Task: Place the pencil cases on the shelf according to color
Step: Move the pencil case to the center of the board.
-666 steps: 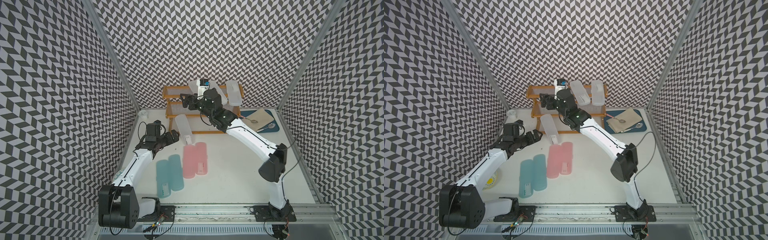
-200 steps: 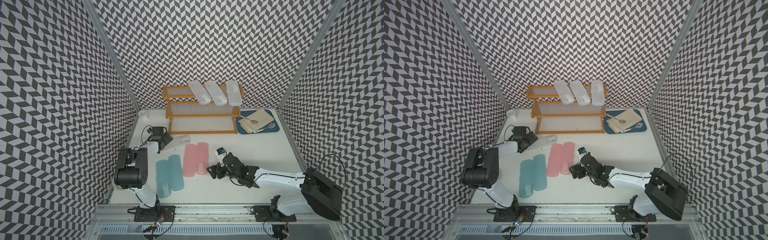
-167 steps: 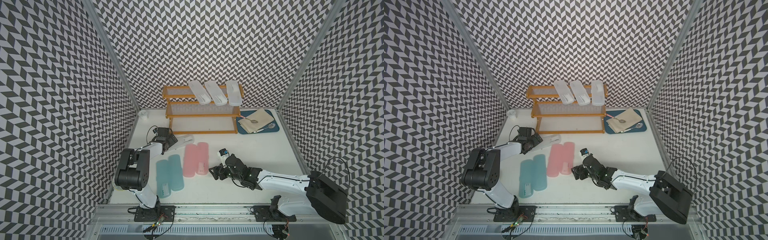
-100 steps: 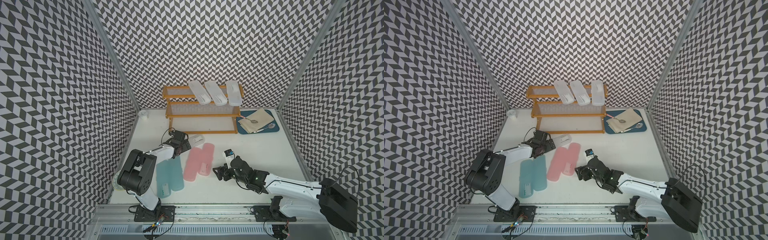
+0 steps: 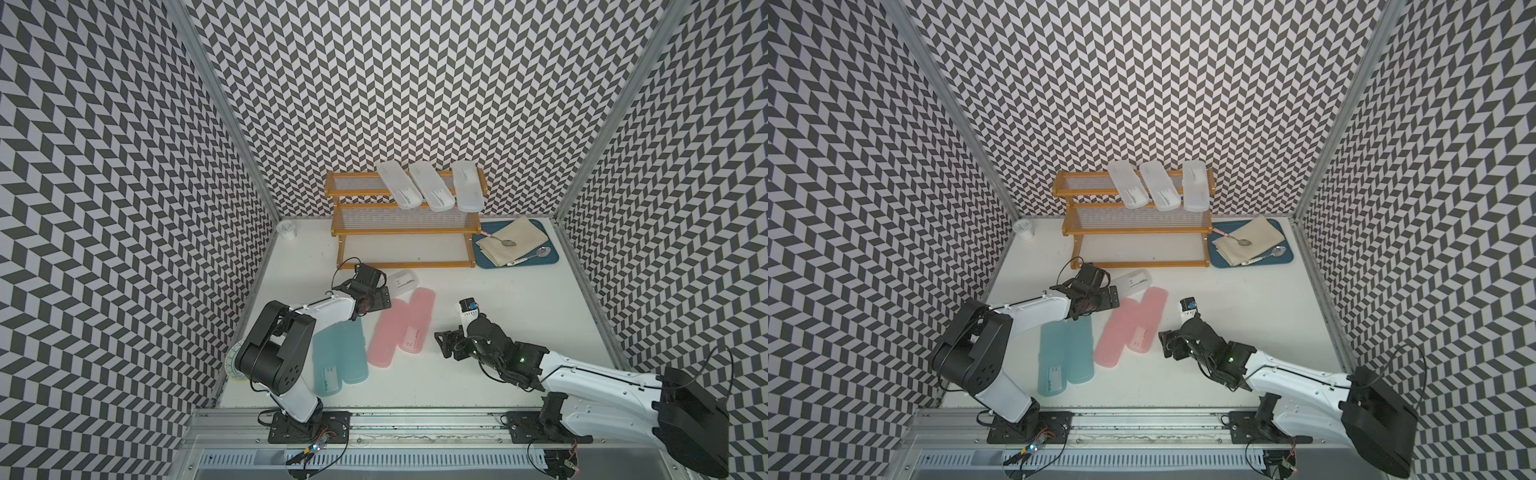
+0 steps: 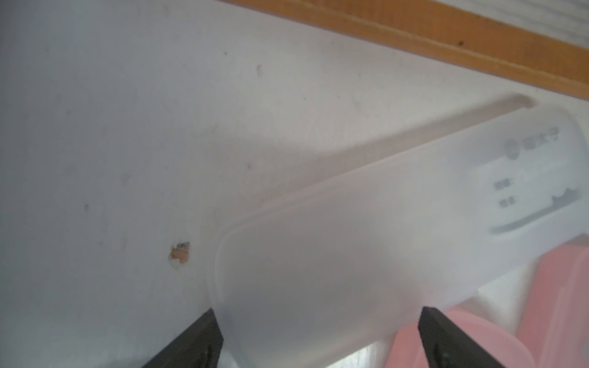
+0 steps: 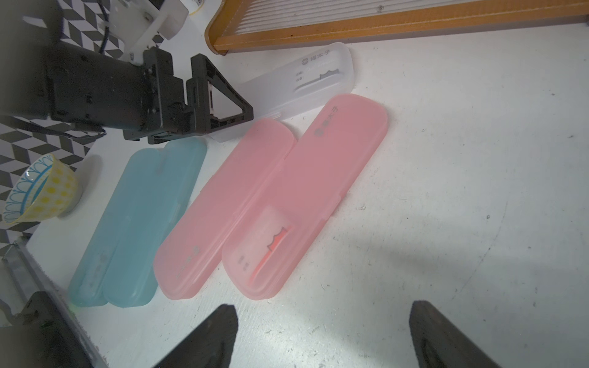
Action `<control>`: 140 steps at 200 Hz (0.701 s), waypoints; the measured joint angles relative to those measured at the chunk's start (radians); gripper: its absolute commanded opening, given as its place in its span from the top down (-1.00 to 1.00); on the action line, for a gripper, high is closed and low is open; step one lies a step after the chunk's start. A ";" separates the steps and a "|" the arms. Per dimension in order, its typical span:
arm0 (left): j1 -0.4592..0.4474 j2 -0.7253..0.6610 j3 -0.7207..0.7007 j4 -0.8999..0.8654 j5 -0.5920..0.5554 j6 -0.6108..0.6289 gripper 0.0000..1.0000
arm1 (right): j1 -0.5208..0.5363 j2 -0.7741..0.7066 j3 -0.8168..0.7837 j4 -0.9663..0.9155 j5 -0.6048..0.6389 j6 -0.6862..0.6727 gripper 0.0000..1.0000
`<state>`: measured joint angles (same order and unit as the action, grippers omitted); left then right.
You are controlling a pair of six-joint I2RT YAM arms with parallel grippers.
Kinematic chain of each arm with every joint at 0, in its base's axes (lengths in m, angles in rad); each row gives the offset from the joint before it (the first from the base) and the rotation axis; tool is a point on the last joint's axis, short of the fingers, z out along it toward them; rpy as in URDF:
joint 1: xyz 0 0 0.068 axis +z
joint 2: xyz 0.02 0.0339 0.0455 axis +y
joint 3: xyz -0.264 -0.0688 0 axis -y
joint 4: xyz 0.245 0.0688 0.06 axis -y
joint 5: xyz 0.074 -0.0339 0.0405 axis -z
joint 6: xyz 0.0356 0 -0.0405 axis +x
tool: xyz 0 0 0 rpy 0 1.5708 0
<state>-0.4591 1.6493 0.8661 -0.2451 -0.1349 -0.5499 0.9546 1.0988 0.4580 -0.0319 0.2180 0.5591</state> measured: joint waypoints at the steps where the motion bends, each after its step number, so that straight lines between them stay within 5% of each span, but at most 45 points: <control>1: 0.000 0.000 0.000 0.000 0.001 0.002 -0.98 | 0.000 0.000 0.000 -0.001 0.000 0.000 -0.78; 140: -0.109 -0.018 0.090 0.068 0.275 0.178 -0.97 | -0.108 -0.021 0.077 0.033 -0.006 0.036 -0.83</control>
<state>-0.5686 1.6310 0.9562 -0.1776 0.1402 -0.3721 0.8471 1.0779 0.5350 0.0013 0.2123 0.5949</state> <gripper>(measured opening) 0.981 0.918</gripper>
